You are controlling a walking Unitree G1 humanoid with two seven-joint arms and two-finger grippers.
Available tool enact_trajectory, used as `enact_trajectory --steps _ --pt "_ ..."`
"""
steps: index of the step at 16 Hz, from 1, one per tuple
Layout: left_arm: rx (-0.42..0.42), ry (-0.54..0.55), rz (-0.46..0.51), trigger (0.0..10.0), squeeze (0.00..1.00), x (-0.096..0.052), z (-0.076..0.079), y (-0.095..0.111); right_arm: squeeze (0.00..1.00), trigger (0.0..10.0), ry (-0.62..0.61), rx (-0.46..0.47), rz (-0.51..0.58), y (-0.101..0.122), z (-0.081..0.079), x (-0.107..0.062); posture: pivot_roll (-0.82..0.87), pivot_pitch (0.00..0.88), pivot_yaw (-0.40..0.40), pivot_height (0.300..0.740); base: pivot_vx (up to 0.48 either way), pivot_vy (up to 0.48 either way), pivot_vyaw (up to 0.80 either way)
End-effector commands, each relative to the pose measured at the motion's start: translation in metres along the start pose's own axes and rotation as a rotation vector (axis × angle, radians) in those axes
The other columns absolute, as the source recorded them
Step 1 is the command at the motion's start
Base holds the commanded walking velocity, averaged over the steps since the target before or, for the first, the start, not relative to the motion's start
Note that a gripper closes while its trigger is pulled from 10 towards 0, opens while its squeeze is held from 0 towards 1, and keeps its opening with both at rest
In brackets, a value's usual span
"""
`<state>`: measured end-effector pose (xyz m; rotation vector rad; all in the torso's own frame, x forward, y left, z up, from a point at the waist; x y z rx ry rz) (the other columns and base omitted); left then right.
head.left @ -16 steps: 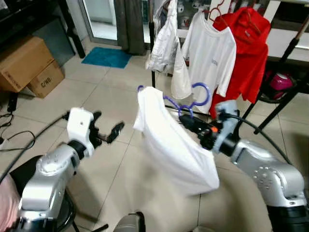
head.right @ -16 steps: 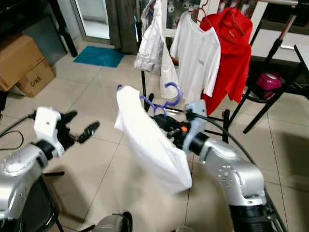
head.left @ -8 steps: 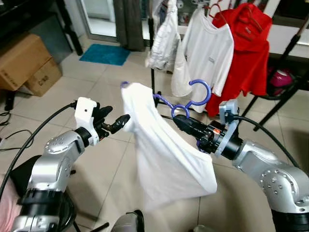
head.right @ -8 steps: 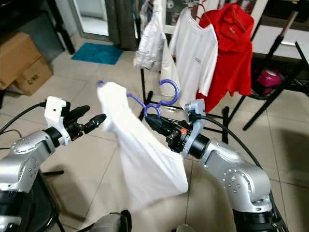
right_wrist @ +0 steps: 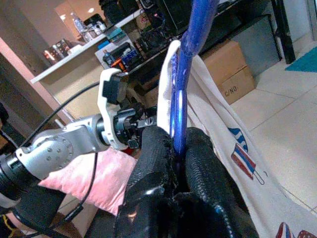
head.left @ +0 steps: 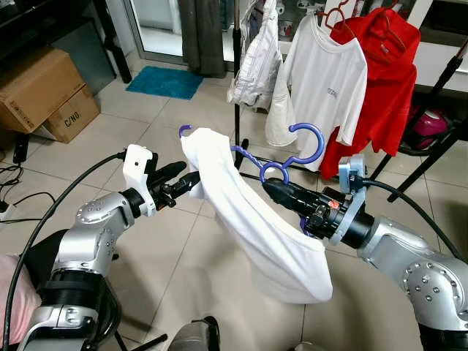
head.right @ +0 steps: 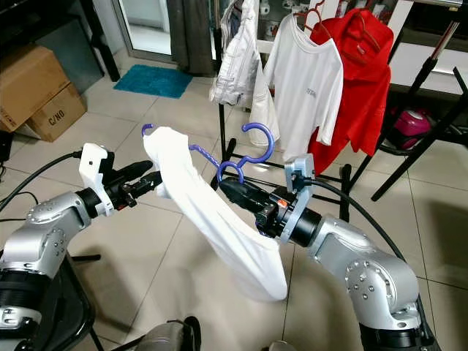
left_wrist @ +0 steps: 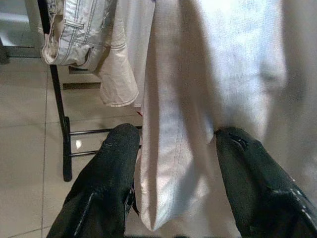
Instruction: Hang hanger
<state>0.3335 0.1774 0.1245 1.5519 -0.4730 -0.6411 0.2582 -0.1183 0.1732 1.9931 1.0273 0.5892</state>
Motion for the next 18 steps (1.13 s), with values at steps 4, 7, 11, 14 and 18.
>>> enact_trajectory --steps 4,7,11,14,18 --pt "0.007 -0.032 0.025 0.0 0.0 0.002 -0.002 0.002 0.0 10.0 0.028 -0.01 0.023 0.007 -0.006 -0.003 -0.09 0.093 0.057 0.74 0.0 0.0 0.0" --pt "0.007 -0.04 0.034 0.0 0.0 0.002 -0.003 0.002 0.0 10.0 0.028 -0.008 0.023 0.007 -0.006 -0.003 -0.09 0.093 0.057 0.74 0.0 0.0 0.0" --pt "0.017 -0.047 0.048 0.0 0.0 -0.001 -0.005 0.003 0.0 10.0 0.023 -0.007 0.023 0.008 -0.006 -0.003 -0.09 0.093 0.058 0.74 0.0 0.0 0.0" --pt "0.032 -0.028 0.063 0.0 0.0 -0.004 -0.01 0.006 0.0 10.0 0.012 -0.011 0.021 0.008 -0.003 -0.004 -0.08 0.095 0.057 0.74 0.0 0.0 0.0" --pt "0.035 -0.002 0.09 0.0 0.0 -0.013 -0.019 0.011 0.0 10.0 0.002 -0.011 0.024 0.009 -0.001 -0.005 -0.08 0.098 0.057 0.74 0.0 0.0 0.0"
Point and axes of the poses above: a point about 5 cm out from each wrist's last joint towards the gripper, its own x axis pointing out of the wrist towards the gripper, its own y axis along the axis of the wrist's last joint, z = x × y, the point moved 2 cm from there along x, pointing out of the wrist towards the gripper, and after that the axes turned 9 degrees about x, right-handed, at the moved point
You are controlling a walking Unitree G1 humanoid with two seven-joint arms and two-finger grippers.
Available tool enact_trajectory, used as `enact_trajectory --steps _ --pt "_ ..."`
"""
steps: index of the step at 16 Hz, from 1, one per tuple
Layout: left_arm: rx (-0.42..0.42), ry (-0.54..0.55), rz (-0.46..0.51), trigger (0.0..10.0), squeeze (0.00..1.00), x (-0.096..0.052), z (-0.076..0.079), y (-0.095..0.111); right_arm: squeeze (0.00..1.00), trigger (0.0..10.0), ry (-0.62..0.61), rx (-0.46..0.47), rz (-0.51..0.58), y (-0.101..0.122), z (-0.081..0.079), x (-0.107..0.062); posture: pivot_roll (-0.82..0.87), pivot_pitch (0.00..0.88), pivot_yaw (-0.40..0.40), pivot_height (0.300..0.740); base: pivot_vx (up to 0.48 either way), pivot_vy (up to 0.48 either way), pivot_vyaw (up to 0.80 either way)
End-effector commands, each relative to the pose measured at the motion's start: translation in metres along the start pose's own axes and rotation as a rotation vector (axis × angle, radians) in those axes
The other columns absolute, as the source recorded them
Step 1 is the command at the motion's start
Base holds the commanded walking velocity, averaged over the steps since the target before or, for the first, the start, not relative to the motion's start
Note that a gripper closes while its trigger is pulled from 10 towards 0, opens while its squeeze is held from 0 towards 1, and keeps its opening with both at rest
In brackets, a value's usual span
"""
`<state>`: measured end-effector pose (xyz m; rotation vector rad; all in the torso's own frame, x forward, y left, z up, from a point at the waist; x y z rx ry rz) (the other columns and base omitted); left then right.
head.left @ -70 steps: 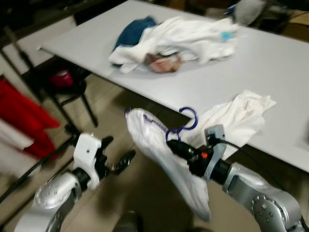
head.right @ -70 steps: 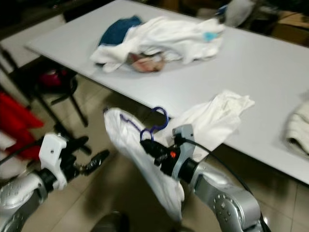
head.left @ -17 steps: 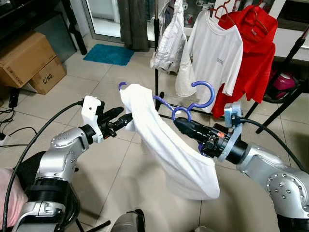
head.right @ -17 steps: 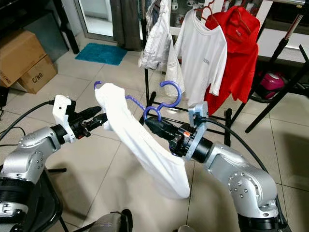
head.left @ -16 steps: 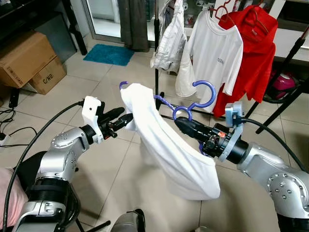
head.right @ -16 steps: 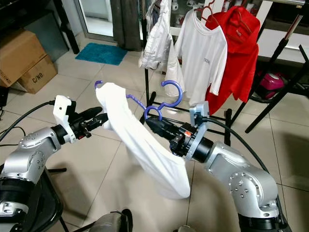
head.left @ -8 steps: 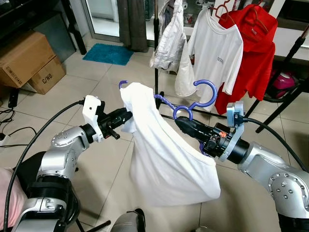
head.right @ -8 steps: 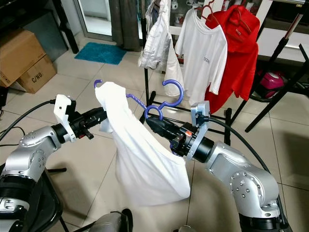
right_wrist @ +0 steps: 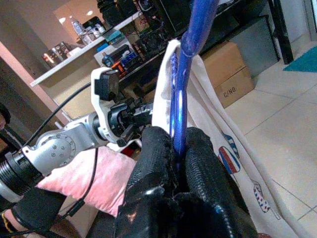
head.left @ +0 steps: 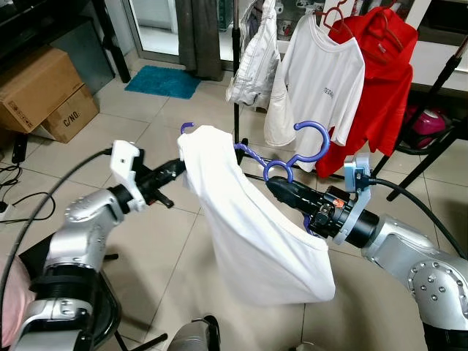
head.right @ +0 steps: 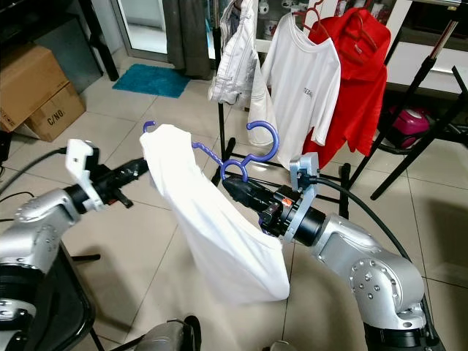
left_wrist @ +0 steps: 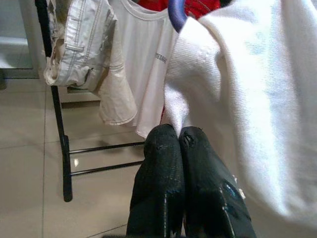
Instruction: Hang hanger
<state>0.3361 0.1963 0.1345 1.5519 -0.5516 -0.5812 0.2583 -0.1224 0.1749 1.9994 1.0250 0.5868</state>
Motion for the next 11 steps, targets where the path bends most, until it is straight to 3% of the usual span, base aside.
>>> enact_trajectory --steps 1,5,8,11 --pt "0.005 0.007 0.027 0.0 0.0 -0.003 -0.004 0.005 0.0 10.0 0.001 -0.017 0.02 0.006 -0.002 -0.002 -0.08 0.098 0.056 0.74 0.0 0.0 0.0" --pt "0.053 -0.043 0.094 0.0 0.0 -0.014 -0.008 0.027 0.0 10.0 -0.093 -0.07 -0.019 0.002 0.011 -0.004 -0.08 0.103 0.056 0.74 0.0 0.0 0.0" --pt "0.14 -0.109 0.049 0.0 0.0 -0.019 -0.01 0.037 0.0 10.0 -0.14 -0.163 -0.095 -0.004 0.017 -0.004 -0.07 0.105 0.057 0.74 0.0 0.0 0.0" --pt "0.217 -0.088 -0.015 0.0 0.0 -0.015 -0.019 0.036 0.0 10.0 -0.107 -0.221 -0.146 -0.008 0.013 -0.007 -0.07 0.104 0.058 0.74 0.0 0.0 0.0"
Point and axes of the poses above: a point about 5 cm out from each wrist's last joint towards the gripper, its own x axis pointing out of the wrist towards the gripper, its own y axis along the axis of the wrist's last joint, z = x × y, the point moved 2 cm from there along x, pointing out of the wrist towards the gripper, and after that the axes turned 9 degrees about x, right-handed, at the moved point
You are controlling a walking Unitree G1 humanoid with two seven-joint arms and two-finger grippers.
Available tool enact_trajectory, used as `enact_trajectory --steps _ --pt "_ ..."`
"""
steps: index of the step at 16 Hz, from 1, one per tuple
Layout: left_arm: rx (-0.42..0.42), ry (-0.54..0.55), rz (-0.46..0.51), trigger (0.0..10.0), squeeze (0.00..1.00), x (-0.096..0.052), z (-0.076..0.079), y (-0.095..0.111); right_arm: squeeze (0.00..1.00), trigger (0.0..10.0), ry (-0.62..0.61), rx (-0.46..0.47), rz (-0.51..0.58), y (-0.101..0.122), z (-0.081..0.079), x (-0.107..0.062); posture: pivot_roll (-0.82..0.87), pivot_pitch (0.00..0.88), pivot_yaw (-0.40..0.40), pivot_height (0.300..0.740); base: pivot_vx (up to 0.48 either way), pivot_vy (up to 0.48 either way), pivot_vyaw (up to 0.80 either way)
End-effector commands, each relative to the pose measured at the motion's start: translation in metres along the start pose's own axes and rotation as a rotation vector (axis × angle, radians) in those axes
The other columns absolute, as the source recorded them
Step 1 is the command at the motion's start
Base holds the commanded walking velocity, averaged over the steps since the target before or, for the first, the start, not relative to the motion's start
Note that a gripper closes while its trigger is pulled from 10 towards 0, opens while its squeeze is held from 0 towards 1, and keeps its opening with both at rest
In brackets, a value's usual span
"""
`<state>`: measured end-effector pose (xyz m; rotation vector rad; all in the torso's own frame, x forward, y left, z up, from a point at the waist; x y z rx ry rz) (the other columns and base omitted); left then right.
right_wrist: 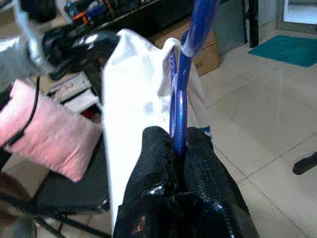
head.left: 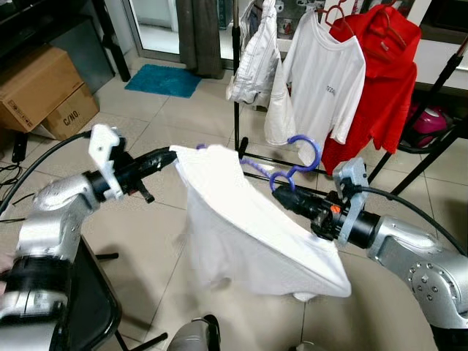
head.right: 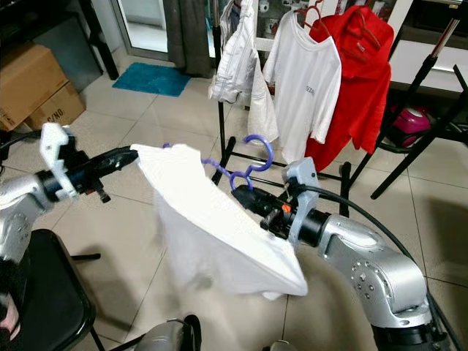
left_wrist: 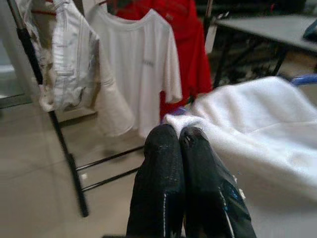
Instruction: Hang hanger
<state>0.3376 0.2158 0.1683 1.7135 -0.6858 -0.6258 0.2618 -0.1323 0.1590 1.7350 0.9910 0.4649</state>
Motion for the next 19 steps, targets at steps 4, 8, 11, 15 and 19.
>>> enact_trajectory --steps 4,8,11,15,19 --pt "0.087 0.036 -0.003 0.0 0.0 0.003 -0.013 0.009 0.0 10.0 0.083 -0.101 -0.133 -0.018 -0.013 -0.005 -0.08 0.106 0.06 0.74 0.0 0.0 0.0" --pt "0.072 -0.071 0.086 0.0 0.0 0.017 -0.001 0.021 0.0 10.0 0.085 -0.157 -0.22 -0.034 -0.012 -0.003 -0.08 0.107 0.061 0.74 0.0 0.0 0.0" --pt "0.125 -0.051 0.174 0.0 0.0 0.022 -0.004 0.038 0.0 10.0 0.053 -0.171 -0.236 -0.037 -0.006 -0.005 -0.08 0.107 0.065 0.74 0.0 0.0 0.0" --pt "0.233 0.1 0.099 0.0 0.0 0.006 -0.026 0.035 0.0 10.0 0.031 -0.148 -0.17 -0.028 -0.001 -0.008 -0.08 0.108 0.067 0.74 0.0 0.0 0.0" --pt "0.39 0.26 -0.092 0.0 0.0 -0.022 -0.043 0.01 0.0 10.0 0.057 -0.079 0.0 -0.002 -0.003 -0.009 -0.08 0.109 0.063 0.74 0.0 0.0 0.0"
Point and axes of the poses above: a point about 5 cm out from each wrist's last joint towards the gripper, its own x axis pointing out of the wrist towards the gripper, its own y axis along the axis of the wrist's last joint, z = x × y, the point moved 2 cm from there along x, pointing out of the wrist towards the gripper, and after that the axes turned 9 degrees about x, right-handed, at the moved point
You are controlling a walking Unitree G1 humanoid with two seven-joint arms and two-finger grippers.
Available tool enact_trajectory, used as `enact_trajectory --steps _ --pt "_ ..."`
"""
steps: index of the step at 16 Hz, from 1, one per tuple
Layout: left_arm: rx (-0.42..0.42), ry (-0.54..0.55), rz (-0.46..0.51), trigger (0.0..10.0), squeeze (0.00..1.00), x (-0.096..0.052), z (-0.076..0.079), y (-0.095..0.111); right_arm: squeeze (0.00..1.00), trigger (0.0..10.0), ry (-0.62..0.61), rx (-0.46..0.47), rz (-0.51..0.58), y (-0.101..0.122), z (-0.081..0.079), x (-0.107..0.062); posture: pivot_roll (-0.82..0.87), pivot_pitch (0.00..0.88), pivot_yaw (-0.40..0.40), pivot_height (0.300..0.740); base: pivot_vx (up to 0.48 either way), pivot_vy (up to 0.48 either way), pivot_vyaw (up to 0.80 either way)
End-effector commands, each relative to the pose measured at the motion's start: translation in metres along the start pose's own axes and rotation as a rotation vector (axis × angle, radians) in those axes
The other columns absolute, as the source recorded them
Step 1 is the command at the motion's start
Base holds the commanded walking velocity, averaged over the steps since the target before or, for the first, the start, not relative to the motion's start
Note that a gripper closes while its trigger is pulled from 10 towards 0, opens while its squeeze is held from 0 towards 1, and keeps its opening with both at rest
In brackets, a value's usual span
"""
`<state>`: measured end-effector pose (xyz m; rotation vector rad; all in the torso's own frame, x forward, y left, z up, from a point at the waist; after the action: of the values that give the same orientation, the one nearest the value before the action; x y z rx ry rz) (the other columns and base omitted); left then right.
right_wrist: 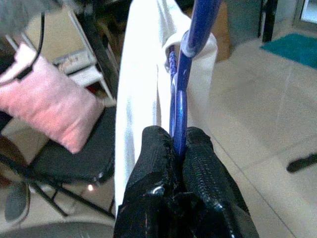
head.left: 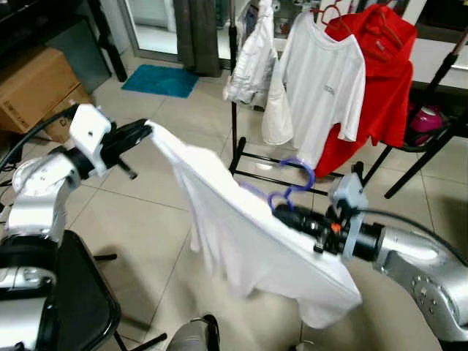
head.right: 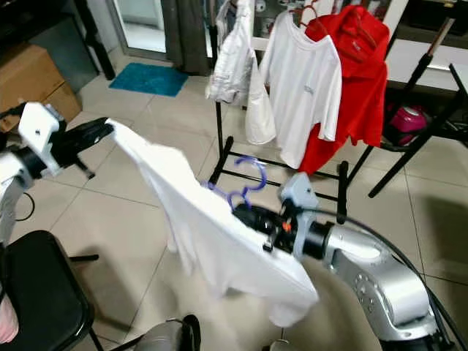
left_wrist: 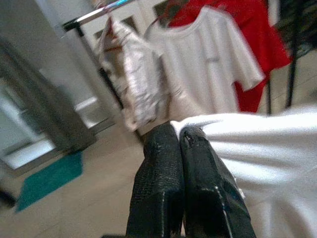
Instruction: Hang hanger
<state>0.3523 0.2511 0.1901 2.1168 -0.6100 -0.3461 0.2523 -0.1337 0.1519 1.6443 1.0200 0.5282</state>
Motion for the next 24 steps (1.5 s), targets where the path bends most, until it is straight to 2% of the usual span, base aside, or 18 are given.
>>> enact_trajectory --steps 1,2,3,5,7,9,11,12,14,16,17,18,20,21,24 --pt "0.044 0.034 -0.061 0.0 0.0 -0.006 -0.004 -0.008 0.0 10.0 0.012 0.007 0.046 0.011 -0.001 -0.003 -0.08 0.109 0.063 0.74 0.0 0.0 0.0" --pt "0.084 0.07 -0.128 0.0 0.0 -0.009 -0.002 -0.02 0.0 10.0 0.031 0.025 0.088 0.017 -0.004 -0.003 -0.08 0.109 0.065 0.74 0.0 0.0 0.0" --pt "0.086 0.058 -0.138 0.0 0.0 -0.009 0.003 -0.023 0.0 10.0 0.023 0.028 0.097 0.018 -0.003 -0.003 -0.08 0.109 0.065 0.74 0.0 0.0 0.0" --pt "0.066 -0.039 -0.141 0.0 0.0 -0.007 0.025 -0.03 0.0 10.0 -0.042 0.027 0.11 0.019 0.005 -0.003 -0.08 0.108 0.065 0.74 0.0 0.0 0.0" --pt "0.056 -0.055 -0.151 0.0 0.0 -0.005 0.031 -0.033 0.0 10.0 -0.093 0.015 0.089 0.016 0.011 -0.002 -0.08 0.107 0.066 0.74 0.0 0.0 0.0" --pt "0.057 -0.043 -0.133 0.0 0.0 -0.001 0.031 -0.03 0.0 10.0 -0.166 -0.018 0.034 0.008 0.021 -0.002 -0.08 0.106 0.067 0.74 0.0 0.0 0.0" --pt "0.056 -0.01 -0.115 0.0 0.0 0.001 0.025 -0.027 0.0 10.0 -0.203 -0.063 -0.036 0.0 0.025 -0.002 -0.09 0.104 0.067 0.74 0.0 0.0 0.0" --pt "0.022 0.091 -0.062 0.0 0.0 0.005 0.008 -0.015 0.0 10.0 -0.19 -0.121 -0.156 -0.017 0.023 -0.002 -0.09 0.101 0.067 0.74 0.0 0.0 0.0" --pt "0.027 0.187 -0.03 0.0 0.0 0.007 -0.014 -0.004 0.0 10.0 -0.155 -0.122 -0.213 -0.028 0.018 -0.001 -0.09 0.098 0.068 0.74 0.0 0.0 0.0" --pt "0.06 0.236 -0.013 0.0 0.0 0.007 -0.027 0.003 0.0 10.0 -0.171 -0.12 -0.279 -0.037 0.021 -0.006 -0.09 0.095 0.073 0.74 0.0 0.0 0.0" --pt "0.063 0.245 -0.013 0.0 0.0 0.007 -0.028 0.003 0.0 10.0 -0.182 -0.12 -0.28 -0.038 0.022 -0.007 -0.09 0.094 0.074 0.74 0.0 0.0 0.0" --pt "0.062 0.244 -0.019 0.0 0.0 0.007 -0.028 0.002 0.0 10.0 -0.18 -0.097 -0.235 -0.033 0.023 -0.007 -0.09 0.093 0.076 0.74 0.0 0.0 0.0" --pt "0.062 0.19 -0.065 0.0 0.0 0.007 -0.013 -0.011 0.0 10.0 -0.097 -0.007 -0.005 -0.001 0.011 -0.005 -0.09 0.092 0.078 0.74 0.0 0.0 0.0" --pt "0.076 0.171 -0.097 0.0 0.0 0.005 -0.007 -0.018 0.0 10.0 -0.081 0.019 0.066 0.01 0.009 -0.005 -0.09 0.092 0.08 0.74 0.0 0.0 0.0" --pt "0.122 0.102 -0.207 0.0 0.0 -0.006 0.009 -0.041 0.0 10.0 -0.08 0.065 0.193 0.029 0.01 -0.006 -0.09 0.096 0.08 0.74 0.0 0.0 0.0"
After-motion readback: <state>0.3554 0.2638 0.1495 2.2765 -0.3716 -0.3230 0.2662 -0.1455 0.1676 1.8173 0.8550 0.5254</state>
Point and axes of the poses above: a point about 5 cm out from each wrist's last joint towards the gripper, its own x axis pointing out of the wrist towards the gripper, its own y axis along the axis of the wrist's last joint, z = x × y, the point moved 2 cm from there along x, pointing out of the wrist towards the gripper, and after that the axes turned 9 degrees about x, right-handed, at the moved point
